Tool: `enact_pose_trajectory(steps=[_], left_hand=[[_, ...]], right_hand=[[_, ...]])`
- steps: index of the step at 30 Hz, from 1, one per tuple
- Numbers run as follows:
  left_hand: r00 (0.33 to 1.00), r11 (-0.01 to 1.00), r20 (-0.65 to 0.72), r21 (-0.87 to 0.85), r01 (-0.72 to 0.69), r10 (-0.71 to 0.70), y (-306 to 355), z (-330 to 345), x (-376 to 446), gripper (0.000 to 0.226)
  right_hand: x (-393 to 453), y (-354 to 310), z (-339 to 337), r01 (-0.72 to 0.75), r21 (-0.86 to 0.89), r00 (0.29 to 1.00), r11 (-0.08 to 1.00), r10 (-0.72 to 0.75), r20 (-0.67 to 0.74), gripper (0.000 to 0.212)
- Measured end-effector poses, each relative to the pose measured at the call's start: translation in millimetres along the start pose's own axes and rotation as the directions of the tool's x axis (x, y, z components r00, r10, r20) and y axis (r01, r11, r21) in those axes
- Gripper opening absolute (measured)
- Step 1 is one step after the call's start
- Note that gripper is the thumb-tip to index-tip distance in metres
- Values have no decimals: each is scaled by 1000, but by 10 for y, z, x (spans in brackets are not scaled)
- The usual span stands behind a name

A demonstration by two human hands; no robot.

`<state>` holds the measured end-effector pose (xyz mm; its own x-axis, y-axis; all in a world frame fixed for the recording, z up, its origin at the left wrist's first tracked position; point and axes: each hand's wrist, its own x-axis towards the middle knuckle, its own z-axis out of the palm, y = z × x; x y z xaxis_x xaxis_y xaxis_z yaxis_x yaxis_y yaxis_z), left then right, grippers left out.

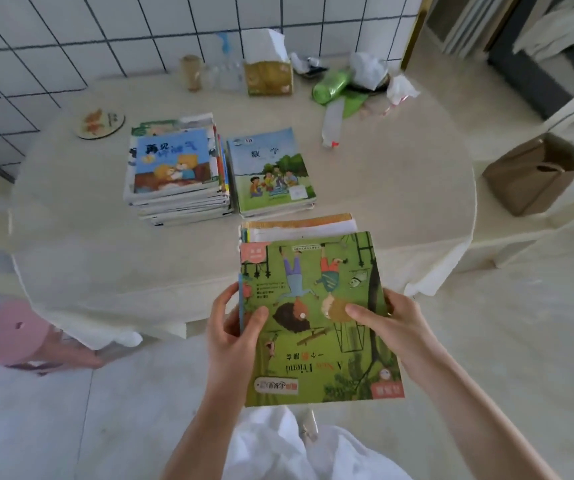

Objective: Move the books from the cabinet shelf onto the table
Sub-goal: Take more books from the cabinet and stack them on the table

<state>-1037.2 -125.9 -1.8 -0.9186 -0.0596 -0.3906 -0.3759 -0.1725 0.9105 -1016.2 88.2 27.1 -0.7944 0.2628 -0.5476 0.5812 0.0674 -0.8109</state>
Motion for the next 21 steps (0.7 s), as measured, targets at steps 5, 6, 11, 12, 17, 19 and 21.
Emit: enact_pose_trajectory(steps=[5,6,11,12,17,19,21], left_hand=[[999,997,-49,-70,-11,8,154,8,529,46],[999,997,-49,-74,-14,11,182,5,636,48],[999,998,-4,-52,-35,35,404,-16,1226,52],[999,998,17,-32,-44,45,458,-26,1334,53],[998,995,63,92,-26,20,644,-87,1990,67],[998,986,58,164,-24,15,645,-73,2155,66],[999,978,53,207,-25,14,647,-48,2260,63]], right_hand=[[620,-343,141,28,-85,997,996,-21,79,17],[738,-405,170,27,-91,996,995,-20,85,16],[1272,-724,295,2,-113,993,994,11,118,22],[1342,-778,309,-4,-114,991,994,19,130,22],[1752,-1004,433,52,-92,985,994,-36,168,37],[1897,-1052,460,76,-80,986,994,-63,156,41],[2025,-1081,461,98,-73,983,993,-85,163,40]])
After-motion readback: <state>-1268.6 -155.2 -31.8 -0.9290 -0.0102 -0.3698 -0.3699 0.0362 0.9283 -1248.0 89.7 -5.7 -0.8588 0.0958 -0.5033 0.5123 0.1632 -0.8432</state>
